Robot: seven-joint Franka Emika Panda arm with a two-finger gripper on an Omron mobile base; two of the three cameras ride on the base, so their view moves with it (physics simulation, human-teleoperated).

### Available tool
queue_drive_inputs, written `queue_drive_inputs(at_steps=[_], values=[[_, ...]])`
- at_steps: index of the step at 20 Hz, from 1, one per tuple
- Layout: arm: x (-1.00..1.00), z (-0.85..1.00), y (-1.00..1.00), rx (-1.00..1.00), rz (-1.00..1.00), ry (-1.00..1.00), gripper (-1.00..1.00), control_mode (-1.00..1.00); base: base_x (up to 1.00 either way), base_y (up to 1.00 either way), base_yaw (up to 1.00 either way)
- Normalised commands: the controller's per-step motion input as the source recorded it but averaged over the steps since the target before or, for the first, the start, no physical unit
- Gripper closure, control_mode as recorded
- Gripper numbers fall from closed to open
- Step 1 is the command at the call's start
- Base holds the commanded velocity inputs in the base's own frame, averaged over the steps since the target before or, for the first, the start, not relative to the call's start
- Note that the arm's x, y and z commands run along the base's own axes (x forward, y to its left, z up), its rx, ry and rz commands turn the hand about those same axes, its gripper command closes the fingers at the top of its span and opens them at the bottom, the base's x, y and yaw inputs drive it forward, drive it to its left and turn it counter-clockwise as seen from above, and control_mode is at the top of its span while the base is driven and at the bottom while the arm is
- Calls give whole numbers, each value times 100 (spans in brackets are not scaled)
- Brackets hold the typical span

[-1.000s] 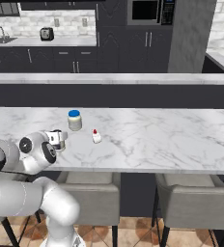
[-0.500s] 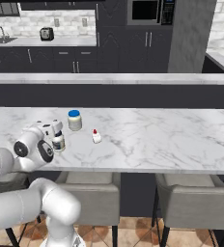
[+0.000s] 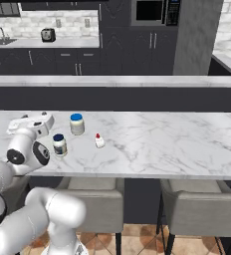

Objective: Move the mayonnaise and condiment bottle from the cabinet to the dining counter.

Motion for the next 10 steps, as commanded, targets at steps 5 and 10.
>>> queue_drive_inputs(at_steps=[5,10], values=[[-70,100,17,0,0,16,-100,-100,0,0,0],[-40,100,28,0,0,24,-100,-100,0,0,0]])
